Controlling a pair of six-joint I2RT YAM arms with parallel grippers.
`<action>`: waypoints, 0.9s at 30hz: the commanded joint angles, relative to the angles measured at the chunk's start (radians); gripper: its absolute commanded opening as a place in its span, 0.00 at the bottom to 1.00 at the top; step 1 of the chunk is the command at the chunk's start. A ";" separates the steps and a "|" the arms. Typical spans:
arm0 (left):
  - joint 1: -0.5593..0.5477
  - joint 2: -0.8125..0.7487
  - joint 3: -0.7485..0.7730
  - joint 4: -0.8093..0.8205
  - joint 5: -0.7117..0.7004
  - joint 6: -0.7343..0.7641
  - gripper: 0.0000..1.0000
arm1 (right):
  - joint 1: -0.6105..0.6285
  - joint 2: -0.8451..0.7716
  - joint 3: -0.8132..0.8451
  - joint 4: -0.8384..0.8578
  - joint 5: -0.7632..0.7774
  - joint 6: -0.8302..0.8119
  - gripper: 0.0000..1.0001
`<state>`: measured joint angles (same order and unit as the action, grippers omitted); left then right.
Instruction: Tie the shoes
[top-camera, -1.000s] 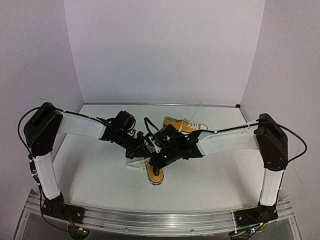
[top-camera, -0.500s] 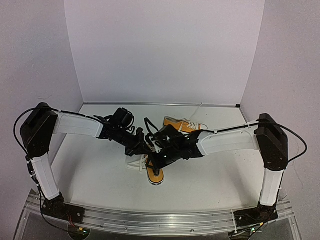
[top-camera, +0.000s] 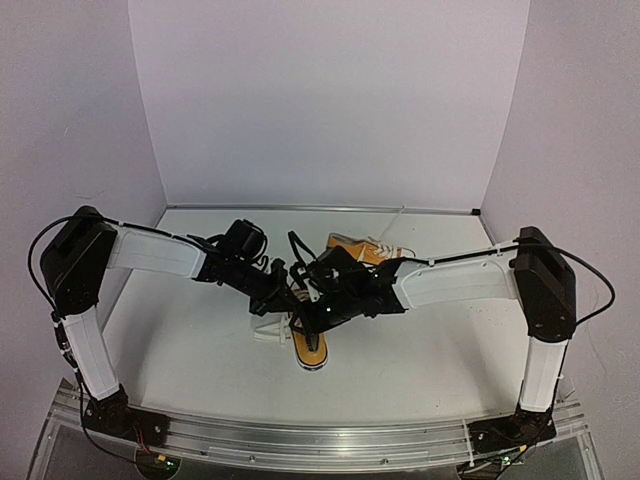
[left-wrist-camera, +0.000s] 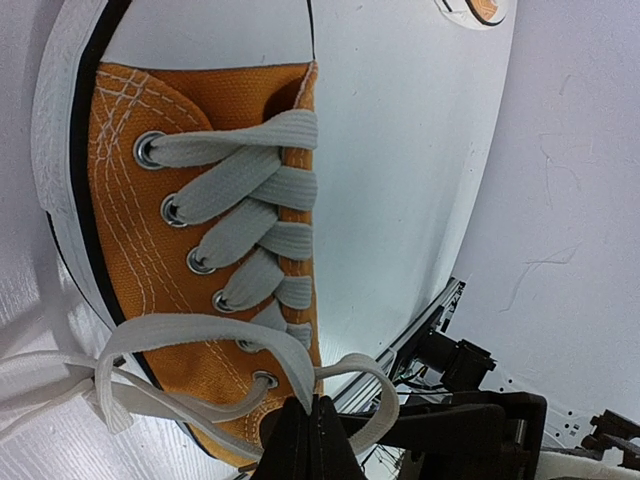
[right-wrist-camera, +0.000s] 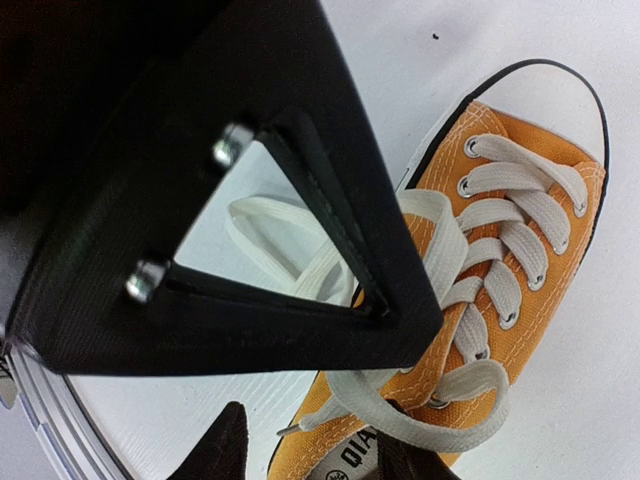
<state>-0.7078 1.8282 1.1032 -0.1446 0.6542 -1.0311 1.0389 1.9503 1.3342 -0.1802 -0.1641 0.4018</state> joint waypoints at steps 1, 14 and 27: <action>0.004 -0.047 -0.004 0.050 0.018 -0.017 0.00 | 0.001 0.023 0.044 0.019 0.028 0.013 0.40; 0.004 -0.063 -0.023 0.078 0.019 -0.029 0.00 | 0.002 0.043 0.049 0.024 0.024 0.017 0.15; 0.005 -0.215 -0.035 -0.129 -0.260 0.169 0.48 | 0.001 -0.096 -0.043 0.016 0.073 0.018 0.00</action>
<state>-0.7078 1.7280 1.0697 -0.1680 0.5518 -0.9757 1.0389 1.9404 1.3219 -0.1740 -0.1303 0.4206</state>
